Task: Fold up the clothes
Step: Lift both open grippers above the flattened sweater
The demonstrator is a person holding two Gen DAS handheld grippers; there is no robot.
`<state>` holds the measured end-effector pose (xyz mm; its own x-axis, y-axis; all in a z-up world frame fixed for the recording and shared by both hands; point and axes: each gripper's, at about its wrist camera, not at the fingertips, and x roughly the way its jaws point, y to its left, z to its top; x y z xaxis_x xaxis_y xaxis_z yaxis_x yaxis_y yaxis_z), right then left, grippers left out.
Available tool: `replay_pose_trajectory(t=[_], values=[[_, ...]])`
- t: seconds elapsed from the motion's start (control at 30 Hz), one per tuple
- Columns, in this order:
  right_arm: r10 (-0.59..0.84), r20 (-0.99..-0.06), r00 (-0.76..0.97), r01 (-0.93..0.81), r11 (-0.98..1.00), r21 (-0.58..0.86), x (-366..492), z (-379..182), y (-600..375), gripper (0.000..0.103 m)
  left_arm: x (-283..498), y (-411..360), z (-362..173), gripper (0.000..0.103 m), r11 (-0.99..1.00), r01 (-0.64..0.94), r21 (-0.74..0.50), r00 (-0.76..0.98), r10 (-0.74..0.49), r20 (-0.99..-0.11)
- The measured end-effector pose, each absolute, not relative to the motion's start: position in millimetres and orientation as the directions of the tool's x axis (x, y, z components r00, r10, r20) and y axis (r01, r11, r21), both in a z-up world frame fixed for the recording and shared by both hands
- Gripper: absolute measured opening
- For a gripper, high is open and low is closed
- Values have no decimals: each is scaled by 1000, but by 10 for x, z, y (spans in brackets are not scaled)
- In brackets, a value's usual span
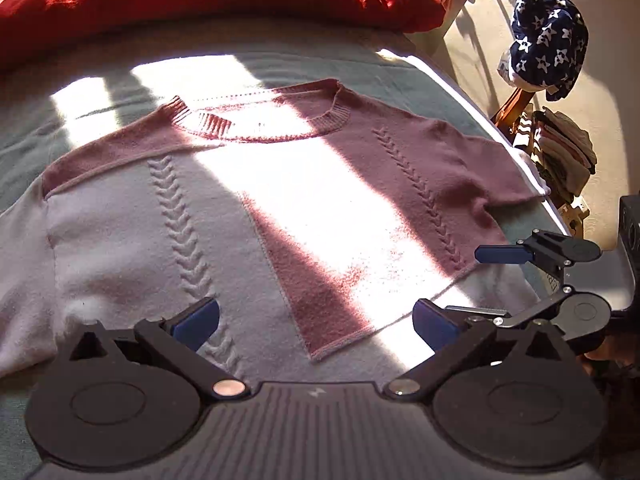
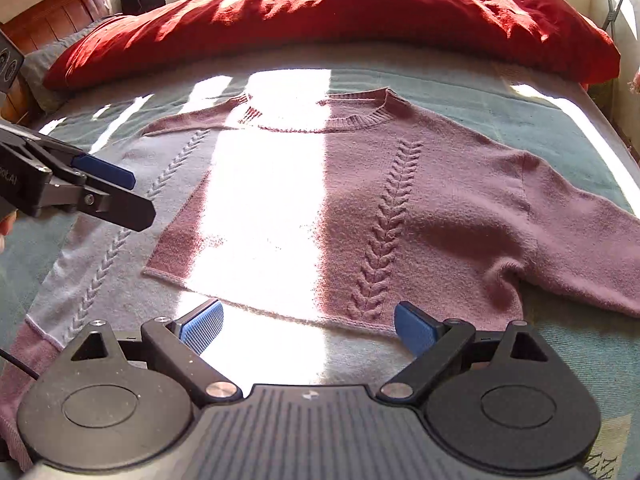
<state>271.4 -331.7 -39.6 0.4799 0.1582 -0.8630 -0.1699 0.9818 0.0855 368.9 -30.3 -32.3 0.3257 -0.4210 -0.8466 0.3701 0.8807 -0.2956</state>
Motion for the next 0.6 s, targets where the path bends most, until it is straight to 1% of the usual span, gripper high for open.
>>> replay_pose_trajectory(t=[0.07,0.13,0.17,0.27,0.37,0.43,0.5,0.6], values=[[159,-875,457,-171,981,89,2691,-454,-3291,95,3545,-124,-438,102,900,328,-288,325,-394,-860],[159,-887,433,-171,981,92,2669,-513,-3264,96,3429,-99,-586,102,902,303,-307,297,-395,-869],[159,-893,421,-172,981,94,2657,-542,-3251,99,3379,-100,-644,102,906,293,-306,293,-390,-873],[159,-909,385,-172,980,98,2623,-630,-3211,99,3316,-120,-659,102,915,286,-285,306,-369,-878],[149,-920,364,-178,980,89,2502,-527,-3181,99,3316,-127,-602,102,919,273,-286,320,-367,-874],[163,-902,400,-189,978,93,2538,-430,-3127,99,3358,-146,-540,102,914,280,-293,338,-380,-861],[180,-870,460,-234,969,76,2686,-368,-3009,100,3402,-198,-505,102,912,299,-280,355,-379,-855],[191,-871,453,-269,961,71,2881,-503,-2887,100,3417,-265,-567,102,912,315,-261,346,-367,-864]])
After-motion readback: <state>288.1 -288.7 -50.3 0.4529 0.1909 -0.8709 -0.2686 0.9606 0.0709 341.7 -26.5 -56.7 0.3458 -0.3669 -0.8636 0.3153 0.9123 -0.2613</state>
